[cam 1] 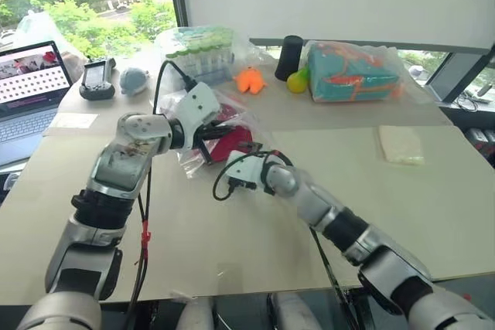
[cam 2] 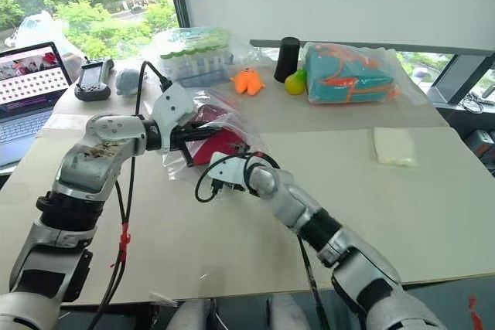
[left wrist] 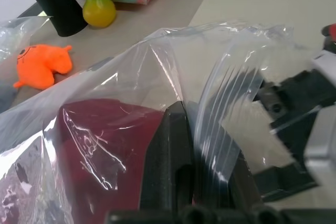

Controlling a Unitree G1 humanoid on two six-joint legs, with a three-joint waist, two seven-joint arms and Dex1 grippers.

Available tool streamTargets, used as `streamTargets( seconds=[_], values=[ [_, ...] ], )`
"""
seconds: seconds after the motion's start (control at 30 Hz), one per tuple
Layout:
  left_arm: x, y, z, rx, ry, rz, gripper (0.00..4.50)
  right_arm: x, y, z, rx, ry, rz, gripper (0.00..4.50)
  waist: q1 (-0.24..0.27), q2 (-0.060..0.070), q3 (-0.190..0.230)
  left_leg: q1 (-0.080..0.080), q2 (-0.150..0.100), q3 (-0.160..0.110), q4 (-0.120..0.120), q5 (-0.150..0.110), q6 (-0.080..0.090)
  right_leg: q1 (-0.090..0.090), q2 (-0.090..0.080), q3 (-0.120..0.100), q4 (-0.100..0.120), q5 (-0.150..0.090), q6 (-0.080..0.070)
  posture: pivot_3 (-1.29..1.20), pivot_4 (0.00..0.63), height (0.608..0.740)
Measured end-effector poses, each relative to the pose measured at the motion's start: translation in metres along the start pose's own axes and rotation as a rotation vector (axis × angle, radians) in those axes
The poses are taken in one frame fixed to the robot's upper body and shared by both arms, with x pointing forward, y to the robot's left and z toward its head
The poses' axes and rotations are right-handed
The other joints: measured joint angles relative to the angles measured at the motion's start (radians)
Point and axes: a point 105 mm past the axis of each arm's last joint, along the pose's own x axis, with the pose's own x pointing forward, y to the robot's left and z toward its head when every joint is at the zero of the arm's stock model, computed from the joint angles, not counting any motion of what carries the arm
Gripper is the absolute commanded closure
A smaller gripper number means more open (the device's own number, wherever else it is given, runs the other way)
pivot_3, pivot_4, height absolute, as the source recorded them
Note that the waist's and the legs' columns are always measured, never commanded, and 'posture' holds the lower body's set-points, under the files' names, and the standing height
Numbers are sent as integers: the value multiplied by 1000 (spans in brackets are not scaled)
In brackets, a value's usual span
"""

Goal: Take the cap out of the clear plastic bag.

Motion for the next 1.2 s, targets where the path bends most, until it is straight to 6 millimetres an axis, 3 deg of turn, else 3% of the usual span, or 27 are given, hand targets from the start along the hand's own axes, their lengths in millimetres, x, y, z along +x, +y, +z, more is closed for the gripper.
streamTargets(
  seconds=[0.1,0.2,0.57,0.9,1.1,1.13,1.2],
  values=[
    [0,0,-1,-3,1,0,4408,10,2,8,-30,-11,-36,0,0,0,0,-1,0,0,0,0,0,0,0,0,0,0,0,0,150,740],
    [0,-1,-3,-8,4,0,4500,16,9,6,-22,1,-38,708,0,0,0,-1,0,-1,0,0,0,0,-1,0,0,0,0,0,150,740],
    [-1,-3,-7,-22,14,7,4500,16,8,12,4,-35,-57,4365,-9,0,0,0,0,-1,0,0,0,0,-1,0,0,1,0,0,150,740],
    [-1,-8,0,-2,-10,-5,4500,3,0,8,62,-42,-81,4461,-10,0,0,1,0,-2,0,0,0,2,-1,-1,0,0,0,0,150,740],
    [-4,-9,-6,0,2,1,4500,-26,-16,12,228,-101,-89,4461,-4,0,0,1,0,-2,0,0,0,2,-1,-1,0,0,0,0,150,740],
    [-3,-12,-13,-16,18,-3,4500,-37,-26,24,281,-154,-94,4461,-5,0,0,1,0,-2,0,0,0,2,0,-1,0,0,0,0,150,740],
    [-3,-15,-6,14,-6,-13,4500,-50,-25,24,379,-168,-69,4461,-3,0,0,1,0,-2,0,0,0,2,0,-1,0,0,0,0,150,740]
  ],
)
